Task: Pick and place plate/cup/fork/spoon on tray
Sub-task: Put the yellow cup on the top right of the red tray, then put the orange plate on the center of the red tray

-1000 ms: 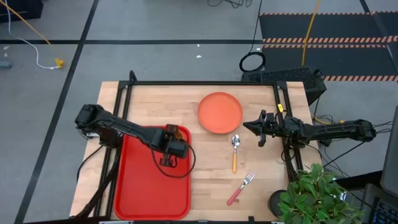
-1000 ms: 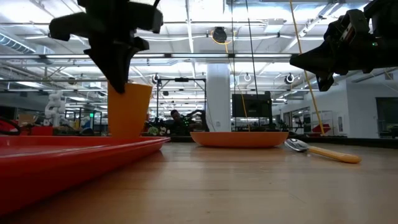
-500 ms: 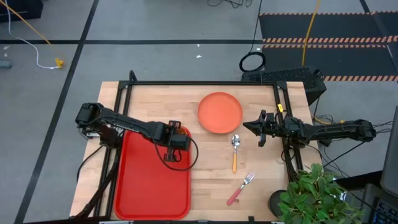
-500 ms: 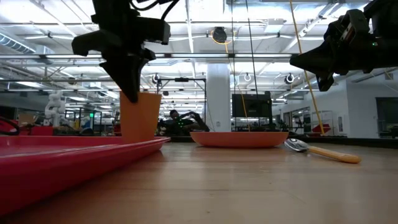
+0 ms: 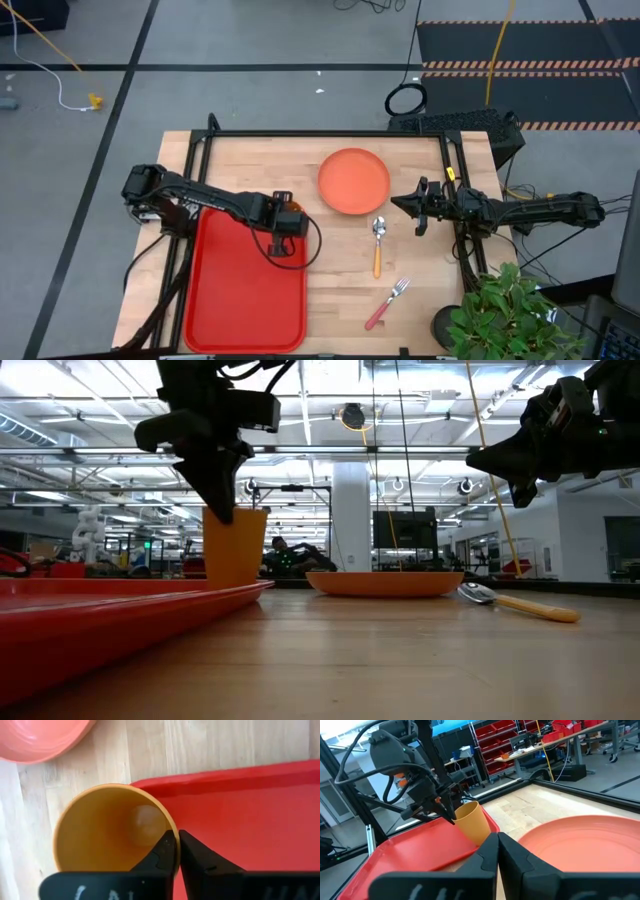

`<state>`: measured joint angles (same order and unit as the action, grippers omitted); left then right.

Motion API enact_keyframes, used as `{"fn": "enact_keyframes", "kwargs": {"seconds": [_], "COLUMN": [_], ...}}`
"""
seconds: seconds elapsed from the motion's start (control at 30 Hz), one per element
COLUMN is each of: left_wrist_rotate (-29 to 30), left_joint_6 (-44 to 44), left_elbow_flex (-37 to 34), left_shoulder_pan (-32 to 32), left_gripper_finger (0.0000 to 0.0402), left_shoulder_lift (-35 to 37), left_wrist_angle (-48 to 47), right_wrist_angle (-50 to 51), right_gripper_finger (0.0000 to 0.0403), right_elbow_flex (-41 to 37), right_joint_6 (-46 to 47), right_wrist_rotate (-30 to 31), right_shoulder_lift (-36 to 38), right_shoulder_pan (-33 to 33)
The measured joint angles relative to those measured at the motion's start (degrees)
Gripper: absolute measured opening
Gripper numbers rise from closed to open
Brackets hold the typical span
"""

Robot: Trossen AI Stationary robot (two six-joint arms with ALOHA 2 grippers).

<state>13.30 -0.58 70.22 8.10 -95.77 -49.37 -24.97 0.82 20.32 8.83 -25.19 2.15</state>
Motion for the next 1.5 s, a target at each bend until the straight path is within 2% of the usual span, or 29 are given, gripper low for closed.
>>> {"fn": "enact_keyframes", "kwargs": {"seconds": [0.43, 0.67, 0.9, 1.13, 1.4, 1.5], "left_wrist_rotate": [0.0, 0.5, 4.3, 6.4, 6.4, 6.3], "left_joint_6": [-1.3, -0.4, 4.4, 11.7, 11.9, 10.8], "left_elbow_flex": [0.4, 4.2, 6.3, 6.5, 6.4, 6.4], "left_shoulder_pan": [0.0, 0.1, 0.1, -0.1, -0.1, -0.1], "left_gripper_finger": [0.009, 0.0108, 0.0108, 0.0108, 0.0108, 0.0108], "left_shoulder_lift": [0.5, 3.0, 6.7, 9.0, 8.9, 8.7], "left_wrist_angle": [-0.4, -2.7, -0.2, 11.1, 14.5, 14.4], "right_wrist_angle": [0.0, -0.1, -0.7, -0.6, -0.1, 0.2], "right_gripper_finger": [0.0, 0.0, 0.0, 0.0007, 0.0057, 0.0077], "right_elbow_flex": [0.0, 1.3, 6.7, 15.4, 23.0, 24.5], "right_joint_6": [1.1, 1.5, -0.1, -7.8, -15.1, -16.8], "right_wrist_rotate": [0.4, 3.5, 4.0, 3.0, -3.0, -3.1], "right_shoulder_lift": [-0.1, -4.9, -18.3, -33.7, -48.8, -53.2], "right_shoulder_pan": [0.0, 0.0, 0.0, 0.0, 0.5, 0.4]}}
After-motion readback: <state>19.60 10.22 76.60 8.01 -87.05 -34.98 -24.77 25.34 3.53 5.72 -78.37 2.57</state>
